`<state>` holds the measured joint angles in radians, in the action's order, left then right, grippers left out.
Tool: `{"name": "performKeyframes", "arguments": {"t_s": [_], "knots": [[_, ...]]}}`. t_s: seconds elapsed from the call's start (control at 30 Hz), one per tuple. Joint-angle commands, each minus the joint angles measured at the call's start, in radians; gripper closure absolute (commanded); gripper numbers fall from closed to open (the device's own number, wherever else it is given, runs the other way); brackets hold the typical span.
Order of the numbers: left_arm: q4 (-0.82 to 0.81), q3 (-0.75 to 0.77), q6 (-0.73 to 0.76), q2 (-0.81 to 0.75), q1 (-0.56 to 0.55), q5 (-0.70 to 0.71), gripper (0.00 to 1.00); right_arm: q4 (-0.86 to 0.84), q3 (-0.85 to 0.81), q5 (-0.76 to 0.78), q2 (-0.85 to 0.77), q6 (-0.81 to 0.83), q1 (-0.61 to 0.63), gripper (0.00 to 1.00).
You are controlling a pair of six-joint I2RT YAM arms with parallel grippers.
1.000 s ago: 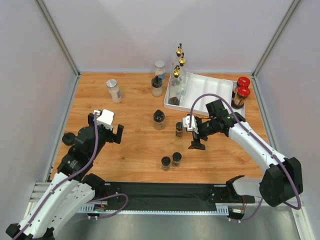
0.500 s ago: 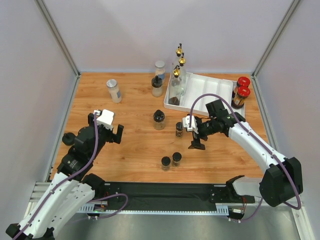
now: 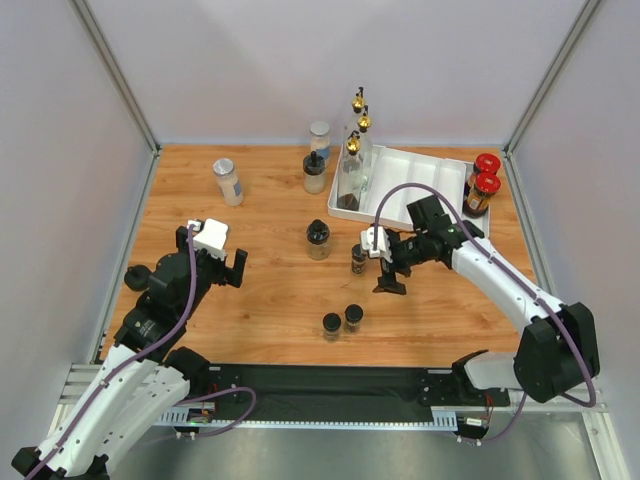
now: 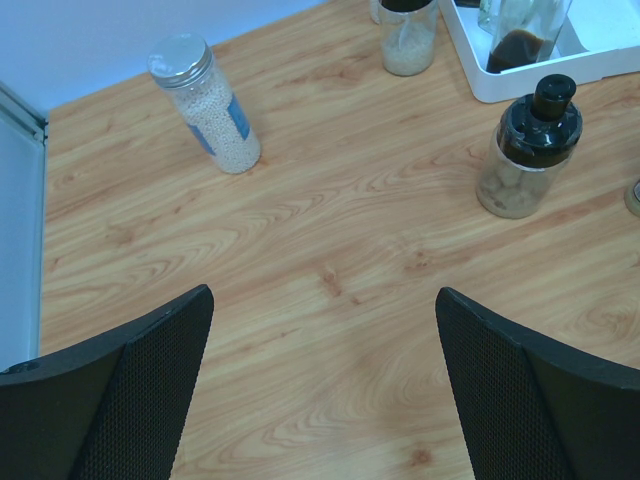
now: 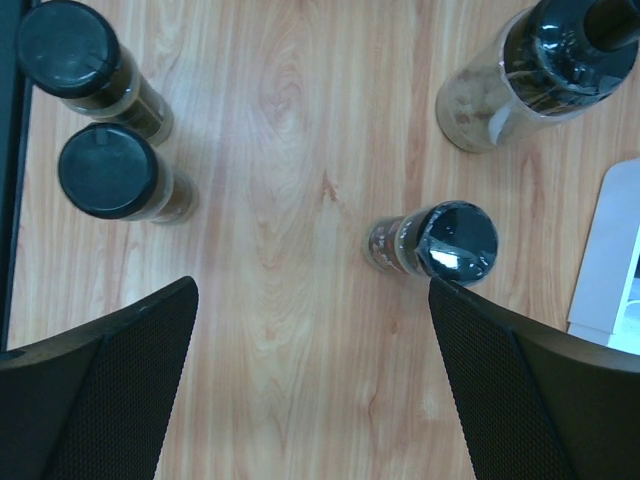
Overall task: Organize the condiment bottles
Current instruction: Pick up the bottle from the center of the board.
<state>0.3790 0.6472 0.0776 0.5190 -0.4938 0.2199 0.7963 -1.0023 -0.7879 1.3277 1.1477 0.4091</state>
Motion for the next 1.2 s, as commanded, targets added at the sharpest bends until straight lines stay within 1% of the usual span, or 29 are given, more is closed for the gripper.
{"name": "performKeyframes", "arguments": {"t_s": [0.0,0.1,0.33,0.43,0.63,0.83,0.87,0.93,0.97,1.03,1.07,1.13,1.17], "knots": [[-0.002,-0.006,0.022,0.001,0.006,0.012,0.00,-0.120,-0.039,0.033,0.030,-0.058,0.007,0.00],[-0.002,-0.006,0.021,0.001,0.006,0.012,0.00,-0.210,-0.053,0.059,0.077,-0.118,0.005,0.00],[-0.002,-0.006,0.022,0.001,0.006,0.012,0.00,-0.304,-0.093,0.124,0.192,-0.212,0.019,0.01],[-0.002,-0.006,0.021,0.003,0.006,0.010,0.00,-0.318,-0.108,0.147,0.234,-0.227,0.026,0.05],[-0.003,-0.006,0.022,0.004,0.006,0.007,0.00,-0.310,-0.119,0.171,0.280,-0.233,0.056,0.19],[-0.002,-0.007,0.021,0.006,0.006,0.001,0.00,-0.312,-0.128,0.191,0.317,-0.244,0.063,0.35],[-0.002,-0.006,0.022,0.006,0.006,0.001,0.00,-0.310,-0.130,0.196,0.326,-0.247,0.065,0.41],[-0.002,-0.006,0.022,0.004,0.006,0.001,0.00,-0.310,-0.133,0.199,0.332,-0.250,0.065,0.48],[-0.002,-0.006,0.022,0.006,0.006,0.001,0.00,-0.309,-0.136,0.200,0.334,-0.255,0.063,0.57],[-0.002,-0.006,0.019,0.006,0.006,-0.001,0.00,-0.310,-0.136,0.199,0.338,-0.258,0.063,0.66],[-0.002,-0.006,0.019,0.006,0.006,-0.001,0.00,-0.306,-0.136,0.197,0.338,-0.258,0.065,0.73],[-0.002,-0.006,0.019,0.006,0.006,-0.002,0.00,-0.301,-0.136,0.196,0.335,-0.259,0.065,0.79],[0.000,-0.006,0.019,0.004,0.006,-0.002,0.00,-0.293,-0.136,0.196,0.334,-0.259,0.065,0.85]]}}
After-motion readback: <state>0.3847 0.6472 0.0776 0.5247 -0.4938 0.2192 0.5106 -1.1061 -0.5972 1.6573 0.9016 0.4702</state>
